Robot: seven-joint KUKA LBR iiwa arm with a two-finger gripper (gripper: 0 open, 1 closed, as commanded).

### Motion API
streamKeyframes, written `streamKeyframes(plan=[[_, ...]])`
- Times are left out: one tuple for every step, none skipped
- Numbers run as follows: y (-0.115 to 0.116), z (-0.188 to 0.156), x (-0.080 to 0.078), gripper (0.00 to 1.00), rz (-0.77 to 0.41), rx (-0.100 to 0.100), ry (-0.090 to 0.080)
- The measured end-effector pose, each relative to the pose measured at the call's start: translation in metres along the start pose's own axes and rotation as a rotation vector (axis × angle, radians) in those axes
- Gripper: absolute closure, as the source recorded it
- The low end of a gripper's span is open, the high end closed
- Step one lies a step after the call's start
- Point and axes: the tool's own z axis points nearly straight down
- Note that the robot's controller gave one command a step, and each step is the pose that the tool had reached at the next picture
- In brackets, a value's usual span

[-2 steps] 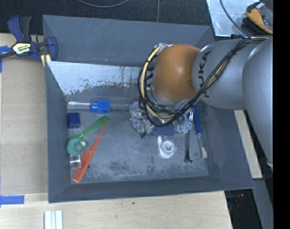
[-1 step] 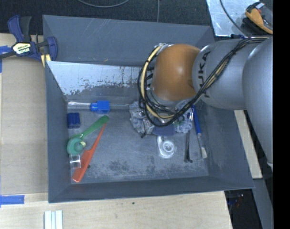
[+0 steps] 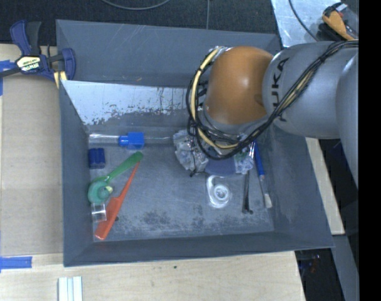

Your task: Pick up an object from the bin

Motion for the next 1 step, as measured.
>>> streamKeyframes(plan=[[-0.0016,-0.0466,-0.0031,1.00,0.001,0.004,-0.009]])
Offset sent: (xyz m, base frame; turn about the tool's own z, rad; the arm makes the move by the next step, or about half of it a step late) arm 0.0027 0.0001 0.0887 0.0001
